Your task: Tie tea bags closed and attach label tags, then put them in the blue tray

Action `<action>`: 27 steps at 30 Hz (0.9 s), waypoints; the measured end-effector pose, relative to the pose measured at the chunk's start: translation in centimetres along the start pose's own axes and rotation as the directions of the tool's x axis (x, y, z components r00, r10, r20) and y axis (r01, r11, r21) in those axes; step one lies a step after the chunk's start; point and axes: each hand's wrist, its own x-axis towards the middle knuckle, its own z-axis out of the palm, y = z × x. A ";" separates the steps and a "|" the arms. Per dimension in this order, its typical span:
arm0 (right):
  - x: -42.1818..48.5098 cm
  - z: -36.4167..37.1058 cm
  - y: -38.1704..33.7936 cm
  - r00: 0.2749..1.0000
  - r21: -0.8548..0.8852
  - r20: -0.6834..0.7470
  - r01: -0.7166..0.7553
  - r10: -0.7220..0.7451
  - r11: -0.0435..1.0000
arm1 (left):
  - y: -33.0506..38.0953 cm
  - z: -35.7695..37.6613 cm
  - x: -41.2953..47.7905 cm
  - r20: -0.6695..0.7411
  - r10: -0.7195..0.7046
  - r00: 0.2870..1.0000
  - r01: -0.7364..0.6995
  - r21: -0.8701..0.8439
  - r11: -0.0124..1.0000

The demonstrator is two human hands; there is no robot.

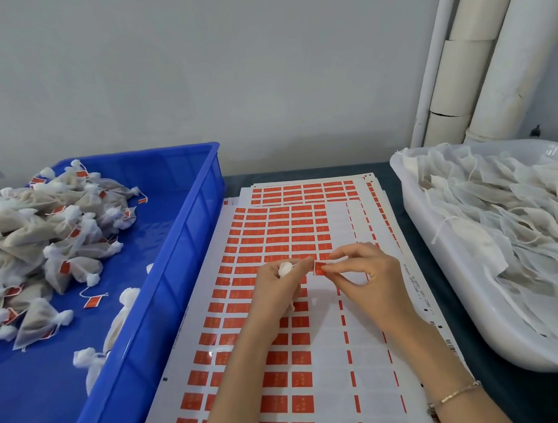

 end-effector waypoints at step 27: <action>0.4 -0.2 0.1 0.991 0.111 0.043 -0.131 0.127 0.985 | -0.1 0.3 -0.5 0.153 0.234 0.960 -0.255 0.136 0.957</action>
